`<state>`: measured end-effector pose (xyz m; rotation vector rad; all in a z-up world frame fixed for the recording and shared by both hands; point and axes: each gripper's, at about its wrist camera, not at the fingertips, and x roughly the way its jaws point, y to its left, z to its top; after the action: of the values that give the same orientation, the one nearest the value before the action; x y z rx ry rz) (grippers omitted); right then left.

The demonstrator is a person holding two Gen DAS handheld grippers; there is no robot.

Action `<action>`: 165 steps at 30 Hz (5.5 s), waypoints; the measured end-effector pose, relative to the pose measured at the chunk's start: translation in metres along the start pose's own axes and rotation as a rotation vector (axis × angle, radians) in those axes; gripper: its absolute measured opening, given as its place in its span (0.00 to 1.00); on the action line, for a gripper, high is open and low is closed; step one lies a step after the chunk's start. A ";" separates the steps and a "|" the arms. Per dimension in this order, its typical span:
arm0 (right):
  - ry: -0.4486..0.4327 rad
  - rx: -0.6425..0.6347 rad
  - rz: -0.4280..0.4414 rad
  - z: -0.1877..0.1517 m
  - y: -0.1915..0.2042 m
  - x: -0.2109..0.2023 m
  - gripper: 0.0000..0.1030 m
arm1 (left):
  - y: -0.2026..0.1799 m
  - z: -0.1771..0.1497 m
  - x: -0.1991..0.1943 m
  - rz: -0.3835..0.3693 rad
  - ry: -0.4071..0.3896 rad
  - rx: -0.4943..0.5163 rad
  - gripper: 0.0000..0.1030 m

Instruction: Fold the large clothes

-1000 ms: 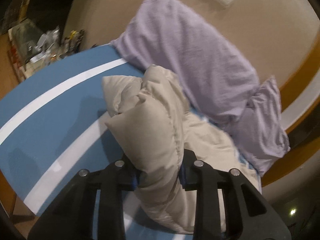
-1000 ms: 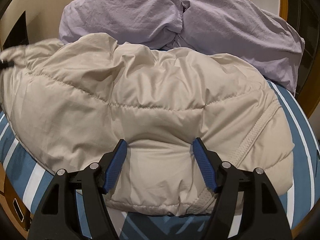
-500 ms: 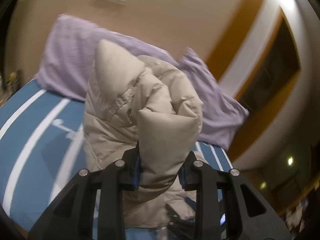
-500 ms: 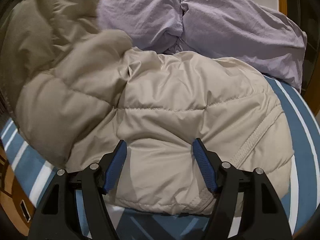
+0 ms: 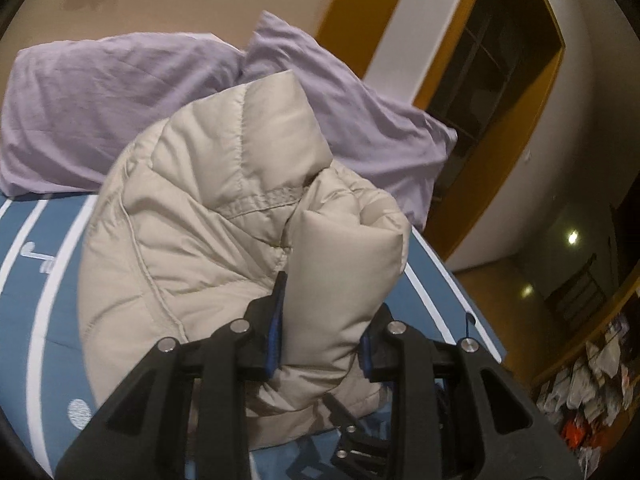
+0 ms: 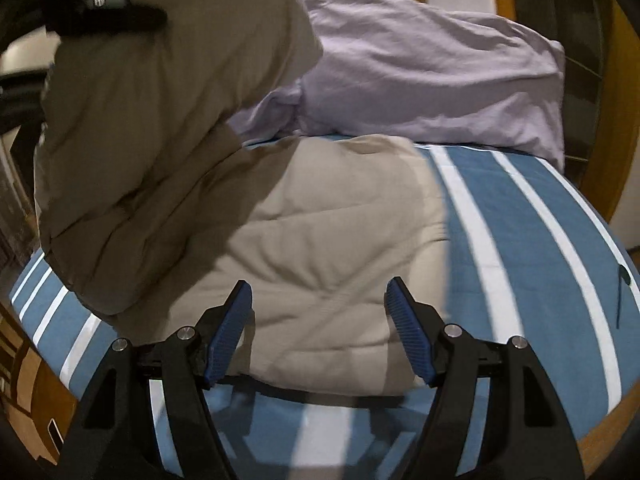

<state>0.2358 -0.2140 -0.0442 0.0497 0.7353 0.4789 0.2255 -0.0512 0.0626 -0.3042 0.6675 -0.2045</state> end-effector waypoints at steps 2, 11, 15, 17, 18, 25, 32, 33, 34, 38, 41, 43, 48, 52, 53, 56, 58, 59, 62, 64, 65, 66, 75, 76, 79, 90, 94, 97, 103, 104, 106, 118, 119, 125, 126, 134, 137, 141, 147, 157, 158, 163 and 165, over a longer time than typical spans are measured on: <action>-0.008 0.020 -0.023 -0.001 -0.013 -0.003 0.74 | -0.013 -0.006 0.016 -0.002 0.029 0.017 0.28; -0.005 0.141 -0.081 -0.014 -0.067 -0.010 0.74 | -0.052 -0.042 0.063 0.027 0.146 0.123 0.31; -0.011 0.170 -0.098 -0.017 -0.082 -0.015 0.74 | -0.065 -0.042 0.063 0.043 0.148 0.166 0.45; -0.015 0.181 -0.104 -0.017 -0.087 -0.018 0.74 | -0.068 -0.038 0.055 0.029 0.140 0.167 0.60; -0.019 0.188 -0.106 -0.018 -0.090 -0.020 0.74 | -0.068 -0.035 0.051 0.023 0.129 0.165 0.62; -0.044 0.209 -0.106 -0.016 -0.098 -0.028 0.75 | -0.063 -0.014 0.016 0.074 0.072 0.177 0.68; -0.054 0.206 -0.105 -0.014 -0.100 -0.035 0.75 | -0.028 0.002 0.000 0.211 0.021 0.138 0.69; -0.056 0.206 -0.104 -0.013 -0.100 -0.036 0.75 | -0.019 0.004 -0.001 0.243 0.013 0.130 0.69; -0.057 0.205 -0.103 -0.014 -0.099 -0.037 0.75 | -0.012 0.006 0.000 0.264 0.010 0.121 0.69; -0.056 0.203 -0.105 -0.013 -0.099 -0.038 0.76 | 0.015 0.014 -0.002 0.337 0.001 0.083 0.69; -0.056 0.203 -0.107 -0.012 -0.099 -0.038 0.76 | 0.032 0.018 -0.002 0.385 -0.006 0.062 0.69; -0.056 0.202 -0.107 -0.012 -0.098 -0.038 0.76 | 0.044 0.020 0.000 0.407 -0.002 0.042 0.69; -0.059 0.196 -0.109 -0.007 -0.096 -0.039 0.76 | 0.067 0.015 0.013 0.432 0.039 0.004 0.69; -0.066 0.195 -0.115 -0.003 -0.097 -0.042 0.76 | 0.070 0.007 0.026 0.421 0.042 0.008 0.73; -0.073 0.198 -0.118 -0.001 -0.098 -0.044 0.76 | 0.070 0.004 0.030 0.407 0.048 0.010 0.73; -0.101 0.210 -0.125 0.008 -0.101 -0.053 0.76 | 0.066 -0.007 0.041 0.370 0.068 0.026 0.73; -0.119 0.216 -0.123 0.013 -0.103 -0.059 0.76 | 0.060 -0.015 0.045 0.357 0.074 0.051 0.73; -0.130 0.219 -0.117 0.018 -0.103 -0.063 0.76 | 0.058 -0.017 0.046 0.350 0.077 0.058 0.73; -0.149 0.219 -0.103 0.028 -0.100 -0.070 0.76 | 0.048 -0.024 0.051 0.332 0.085 0.081 0.72; -0.154 0.211 -0.087 0.035 -0.094 -0.072 0.76 | 0.042 -0.027 0.055 0.327 0.086 0.089 0.72; -0.152 0.206 -0.080 0.038 -0.091 -0.072 0.76 | 0.039 -0.029 0.057 0.325 0.086 0.092 0.72; -0.151 0.201 -0.074 0.039 -0.088 -0.071 0.76 | 0.037 -0.030 0.059 0.325 0.085 0.095 0.72; -0.060 0.102 -0.054 0.042 -0.041 -0.033 0.70 | 0.024 -0.040 0.071 0.305 0.079 0.136 0.72; -0.036 0.102 -0.061 0.040 -0.040 -0.025 0.67 | 0.025 -0.040 0.070 0.299 0.079 0.138 0.72; 0.017 0.117 -0.057 0.032 -0.043 -0.007 0.65 | 0.027 -0.039 0.067 0.292 0.076 0.142 0.72; 0.077 0.148 -0.028 0.009 -0.053 0.020 0.65 | 0.029 -0.001 0.051 0.364 -0.002 0.137 0.74; 0.079 0.158 -0.020 0.007 -0.055 0.022 0.65 | 0.036 0.017 0.051 0.450 -0.053 0.147 0.79; 0.078 0.166 -0.017 0.007 -0.055 0.023 0.65 | 0.041 0.026 0.057 0.496 -0.067 0.148 0.82; 0.051 0.163 -0.031 0.013 -0.058 0.016 0.70 | 0.049 0.011 0.095 0.553 -0.031 0.166 0.86; 0.043 0.157 -0.043 0.016 -0.059 0.013 0.71 | 0.050 0.007 0.100 0.562 -0.030 0.173 0.86; 0.026 0.144 -0.061 0.023 -0.059 0.006 0.71 | 0.056 0.006 0.107 0.543 -0.012 0.150 0.86; -0.061 0.141 -0.043 0.100 -0.047 0.001 0.79 | 0.063 -0.004 0.121 0.532 -0.026 0.156 0.86; -0.070 0.136 -0.042 0.108 -0.043 0.005 0.79 | 0.063 -0.005 0.121 0.528 -0.025 0.154 0.86; -0.108 0.141 -0.080 0.144 -0.032 0.031 0.77 | 0.069 -0.004 0.122 0.510 -0.019 0.137 0.87; -0.116 0.148 -0.091 0.148 -0.032 0.034 0.75 | 0.070 -0.004 0.123 0.506 -0.017 0.134 0.87; -0.185 0.119 -0.162 0.167 -0.025 0.054 0.63 | 0.070 -0.003 0.125 0.502 -0.017 0.136 0.87; -0.127 0.073 -0.226 0.161 -0.021 0.077 0.61 | 0.070 -0.003 0.124 0.495 -0.021 0.133 0.88; -0.020 0.138 -0.234 0.152 -0.043 0.108 0.61 | 0.070 -0.002 0.120 0.471 -0.030 0.124 0.88; 0.055 0.179 -0.228 0.138 -0.058 0.134 0.61 | 0.067 0.000 0.121 0.460 -0.034 0.124 0.90; 0.153 0.155 -0.249 0.129 -0.059 0.162 0.63 | 0.064 -0.002 0.126 0.475 -0.025 0.147 0.93; 0.159 0.155 -0.249 0.128 -0.059 0.163 0.63 | 0.063 -0.002 0.126 0.476 -0.024 0.149 0.93; 0.171 0.154 -0.245 0.127 -0.060 0.166 0.63 | 0.062 -0.003 0.127 0.483 -0.022 0.156 0.94; 0.173 0.156 -0.243 0.126 -0.060 0.167 0.63 | 0.062 -0.003 0.127 0.484 -0.022 0.158 0.94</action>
<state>0.4500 -0.1794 -0.0685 0.0640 0.9348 0.1943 0.3268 -0.0300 -0.0340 0.0118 0.6801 0.2074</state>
